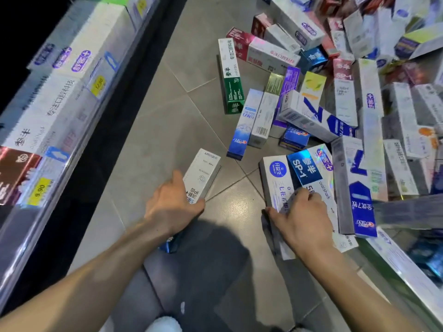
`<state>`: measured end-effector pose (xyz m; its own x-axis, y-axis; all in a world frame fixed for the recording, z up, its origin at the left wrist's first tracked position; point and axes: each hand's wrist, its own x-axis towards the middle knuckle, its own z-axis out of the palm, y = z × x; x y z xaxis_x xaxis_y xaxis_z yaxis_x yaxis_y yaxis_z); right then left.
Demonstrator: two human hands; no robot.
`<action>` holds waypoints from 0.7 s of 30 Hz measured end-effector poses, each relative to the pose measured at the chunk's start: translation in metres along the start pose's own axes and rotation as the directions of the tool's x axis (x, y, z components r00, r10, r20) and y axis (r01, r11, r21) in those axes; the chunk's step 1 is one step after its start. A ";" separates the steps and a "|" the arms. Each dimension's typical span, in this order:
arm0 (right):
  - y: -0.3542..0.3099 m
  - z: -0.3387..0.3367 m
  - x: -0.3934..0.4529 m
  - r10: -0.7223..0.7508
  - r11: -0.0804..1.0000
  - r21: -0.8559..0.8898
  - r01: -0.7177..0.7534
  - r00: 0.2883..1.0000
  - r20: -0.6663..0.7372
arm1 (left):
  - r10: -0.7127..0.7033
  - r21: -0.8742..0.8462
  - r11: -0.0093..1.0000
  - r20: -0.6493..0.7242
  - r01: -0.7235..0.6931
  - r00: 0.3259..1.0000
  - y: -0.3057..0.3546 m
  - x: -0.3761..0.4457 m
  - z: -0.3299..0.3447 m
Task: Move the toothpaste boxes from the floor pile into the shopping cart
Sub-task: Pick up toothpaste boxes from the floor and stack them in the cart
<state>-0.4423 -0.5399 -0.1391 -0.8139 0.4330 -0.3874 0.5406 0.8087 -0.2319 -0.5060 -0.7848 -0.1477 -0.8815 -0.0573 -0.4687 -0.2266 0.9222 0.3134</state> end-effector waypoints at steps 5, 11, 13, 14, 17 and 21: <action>-0.004 0.003 -0.003 0.023 1.000 0.009 -0.024 0.995 0.097 | -0.019 -0.222 0.975 -0.041 0.009 0.999 0.016 -0.017 0.005; -0.020 -0.042 -0.020 0.045 0.890 0.446 -0.096 0.991 0.124 | 0.002 -0.575 0.818 0.038 0.021 0.999 0.049 -0.048 -0.032; -0.030 -0.078 -0.031 0.045 0.808 0.581 -0.102 0.993 0.113 | 0.019 -0.680 0.733 0.059 0.027 0.998 0.064 -0.065 -0.058; -0.036 -0.099 -0.039 0.043 0.762 0.640 -0.094 0.995 0.094 | 0.028 -0.718 0.696 0.056 0.021 0.998 0.072 -0.074 -0.073; -0.052 -0.176 -0.066 0.045 0.597 0.798 -0.087 0.996 0.075 | 0.095 -0.791 0.612 0.078 0.004 0.992 0.101 -0.106 -0.128; -0.071 -0.303 -0.123 -0.027 0.433 0.898 -0.083 0.994 0.105 | 0.159 -0.877 0.481 0.109 0.020 0.981 0.160 -0.174 -0.232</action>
<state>-0.4449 -0.5304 0.1955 -0.8015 0.3664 -0.4725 0.4926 -0.0432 -0.8692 -0.4847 -0.7163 0.1759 -0.8556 0.1320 -0.5005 -0.4897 0.1071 0.8653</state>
